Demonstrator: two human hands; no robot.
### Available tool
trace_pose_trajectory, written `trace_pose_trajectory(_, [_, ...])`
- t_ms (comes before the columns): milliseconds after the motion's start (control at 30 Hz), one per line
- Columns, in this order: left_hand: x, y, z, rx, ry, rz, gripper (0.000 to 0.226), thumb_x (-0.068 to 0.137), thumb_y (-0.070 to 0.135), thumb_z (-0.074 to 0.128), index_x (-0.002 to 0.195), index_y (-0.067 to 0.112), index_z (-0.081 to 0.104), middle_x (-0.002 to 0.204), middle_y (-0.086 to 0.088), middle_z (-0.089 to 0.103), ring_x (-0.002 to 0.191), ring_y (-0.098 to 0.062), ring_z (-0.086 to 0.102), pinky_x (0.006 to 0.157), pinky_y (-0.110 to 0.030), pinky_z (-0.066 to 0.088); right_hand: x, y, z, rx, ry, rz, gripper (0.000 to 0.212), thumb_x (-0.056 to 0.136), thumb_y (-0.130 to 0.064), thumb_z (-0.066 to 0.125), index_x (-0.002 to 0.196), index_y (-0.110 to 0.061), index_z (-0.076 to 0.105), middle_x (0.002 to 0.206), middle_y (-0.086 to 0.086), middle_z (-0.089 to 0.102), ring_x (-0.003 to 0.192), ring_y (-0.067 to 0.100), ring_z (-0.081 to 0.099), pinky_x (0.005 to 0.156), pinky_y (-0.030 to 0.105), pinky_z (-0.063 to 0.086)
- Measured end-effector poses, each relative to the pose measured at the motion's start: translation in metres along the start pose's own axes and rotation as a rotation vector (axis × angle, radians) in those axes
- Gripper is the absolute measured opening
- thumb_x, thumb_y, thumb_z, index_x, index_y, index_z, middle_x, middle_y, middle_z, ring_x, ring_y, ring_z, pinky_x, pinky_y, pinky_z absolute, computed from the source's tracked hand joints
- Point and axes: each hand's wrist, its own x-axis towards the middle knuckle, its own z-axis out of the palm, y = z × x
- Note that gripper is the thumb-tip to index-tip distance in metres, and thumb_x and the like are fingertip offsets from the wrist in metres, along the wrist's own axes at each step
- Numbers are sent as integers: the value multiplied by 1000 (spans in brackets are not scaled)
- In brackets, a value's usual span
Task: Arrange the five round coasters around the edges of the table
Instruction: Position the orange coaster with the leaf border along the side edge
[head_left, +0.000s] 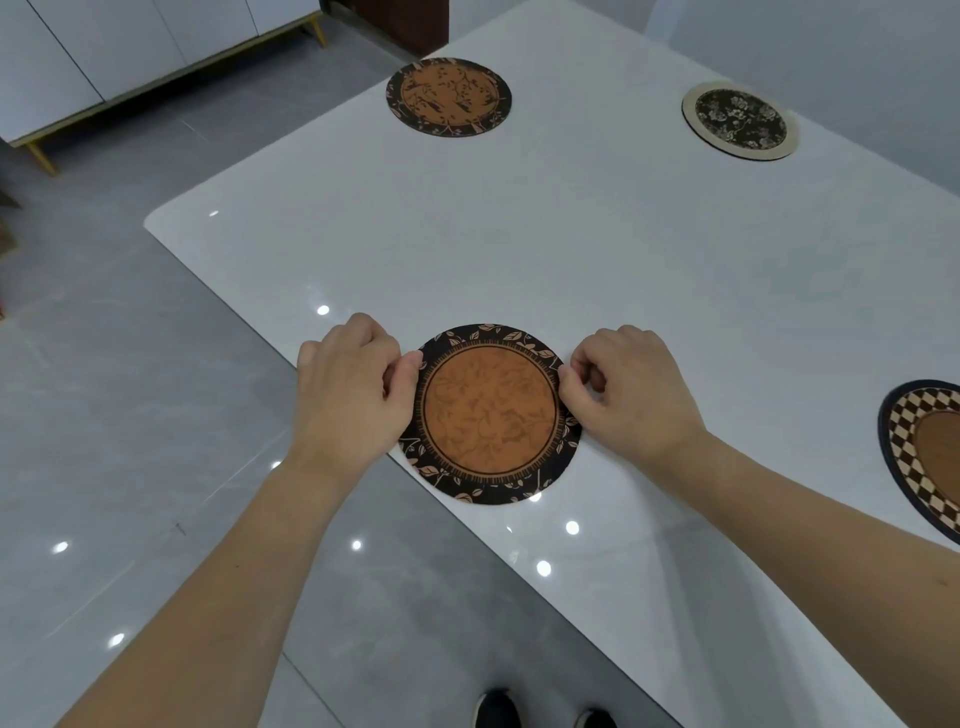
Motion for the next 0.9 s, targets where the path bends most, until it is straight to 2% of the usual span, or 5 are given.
trace_pose_trajectory(200, [-1, -1, 0, 4, 12, 1, 41, 89, 35, 45, 58, 9, 50, 76, 2, 46, 69, -23, 46, 74, -35, 28, 0, -1, 1, -3, 15, 14, 25, 82, -26, 56, 61, -15, 49, 57, -9, 43, 59, 21, 43, 67, 34, 38])
trace_pose_trajectory(433, [-1, -1, 1, -4, 25, 3, 43, 88, 37, 43, 58, 8, 54, 75, 2, 47, 68, -23, 45, 73, -35, 28, 1, 1, 1, 0, 13, 1, 25, 82, -26, 56, 60, -16, 48, 56, -8, 43, 58, 21, 43, 65, 33, 38])
trace_pose_trajectory(900, [-1, -1, 2, 25, 16, 26, 34, 87, 29, 50, 61, 8, 56, 76, -1, 51, 68, -26, 47, 71, -38, 34, 2, 0, 0, 13, 4, -14, 25, 80, -27, 57, 59, -21, 45, 54, -10, 41, 57, 20, 42, 65, 33, 39])
